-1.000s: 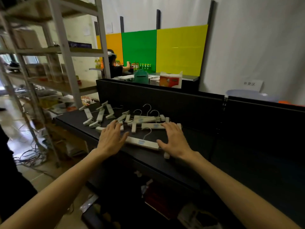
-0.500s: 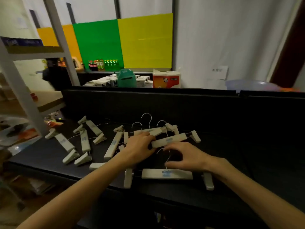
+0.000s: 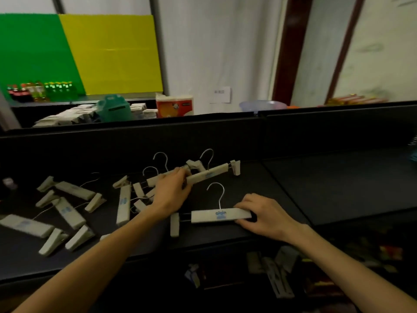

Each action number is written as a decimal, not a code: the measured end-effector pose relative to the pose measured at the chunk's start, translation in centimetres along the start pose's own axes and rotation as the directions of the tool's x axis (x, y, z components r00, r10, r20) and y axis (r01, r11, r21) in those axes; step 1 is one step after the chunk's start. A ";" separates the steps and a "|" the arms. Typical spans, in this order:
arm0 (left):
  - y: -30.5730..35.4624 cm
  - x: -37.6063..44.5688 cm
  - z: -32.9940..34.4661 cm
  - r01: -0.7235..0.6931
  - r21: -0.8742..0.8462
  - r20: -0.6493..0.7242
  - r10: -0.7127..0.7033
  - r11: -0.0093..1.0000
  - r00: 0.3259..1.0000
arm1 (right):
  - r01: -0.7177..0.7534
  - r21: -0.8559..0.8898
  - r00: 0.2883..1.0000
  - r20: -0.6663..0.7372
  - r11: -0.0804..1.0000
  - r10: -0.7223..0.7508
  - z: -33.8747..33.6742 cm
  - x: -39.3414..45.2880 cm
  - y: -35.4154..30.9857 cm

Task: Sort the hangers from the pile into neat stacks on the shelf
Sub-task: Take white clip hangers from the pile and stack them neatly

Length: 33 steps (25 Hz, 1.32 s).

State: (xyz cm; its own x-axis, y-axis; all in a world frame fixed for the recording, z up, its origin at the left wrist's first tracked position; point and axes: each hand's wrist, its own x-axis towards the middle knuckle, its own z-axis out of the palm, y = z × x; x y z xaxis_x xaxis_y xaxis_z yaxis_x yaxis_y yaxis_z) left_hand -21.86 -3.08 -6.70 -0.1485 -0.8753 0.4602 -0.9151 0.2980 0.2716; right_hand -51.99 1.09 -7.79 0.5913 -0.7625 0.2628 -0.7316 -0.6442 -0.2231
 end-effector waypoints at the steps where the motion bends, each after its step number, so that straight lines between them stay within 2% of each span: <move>1: 0.7 0.1 0.1 -0.026 0.001 -0.015 0.026 1.000 1.000 | -0.020 -0.005 0.999 -0.029 1.000 0.020 0.1 -1.3 0.4; 3: 2.5 0.6 0.8 -0.037 -0.052 -0.048 0.035 0.998 0.998 | -0.064 -0.004 0.995 -0.077 0.998 0.063 -0.6 -3.7 1.7; 5: 5.1 1.6 1.9 -0.007 -0.177 -0.028 0.002 0.984 1.000 | -0.111 -0.016 0.985 -0.133 0.994 0.108 -1.9 -6.0 3.8; 9: 12.0 4.3 5.6 0.044 -0.336 0.088 -0.015 0.941 0.996 | -0.223 0.009 0.957 -0.187 0.975 0.221 -4.9 -10.5 10.4; 13: 21.1 7.8 11.5 0.190 -0.465 0.289 -0.054 0.865 0.956 | -0.328 -0.027 0.929 -0.190 0.944 0.318 -8.6 -15.1 20.0; 17: 28.2 12.0 16.7 0.190 -0.425 0.343 -0.036 0.885 0.939 | -0.422 0.003 0.895 -0.157 0.906 0.417 -11.6 -17.7 28.8; 19: 30.6 14.1 19.2 0.193 -0.402 0.345 -0.047 0.895 0.937 | -0.466 0.053 0.879 -0.087 0.883 0.469 -12.9 -18.3 32.6; 23: 33.1 18.8 23.2 0.187 -0.307 0.328 -0.081 0.933 0.941 | -0.458 0.084 0.886 -0.032 0.885 0.462 -14.5 -17.3 39.3; 28: 34.7 24.6 27.2 0.170 -0.327 0.324 -0.058 0.930 0.944 | -0.445 0.142 0.887 -0.066 0.885 0.457 -14.7 -14.7 45.3; 31: 35.7 27.9 28.9 0.172 -0.379 0.398 -0.008 0.909 0.917 | -0.472 0.192 0.875 -0.017 0.860 0.484 -15.5 -13.4 49.2; 33: 36.7 29.2 29.7 0.224 -0.427 0.408 -0.034 0.876 0.912 | -0.475 0.246 0.875 0.029 0.845 0.484 -16.1 -12.7 51.2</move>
State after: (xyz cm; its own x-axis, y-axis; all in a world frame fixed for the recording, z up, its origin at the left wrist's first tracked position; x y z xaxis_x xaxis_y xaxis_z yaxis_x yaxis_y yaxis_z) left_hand -70.92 -29.05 -8.40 -0.2574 -0.9641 0.0652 -0.6752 0.2277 0.7016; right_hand -102.40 -21.21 -7.46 0.1729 -0.9803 0.0951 -0.8153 -0.1967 -0.5447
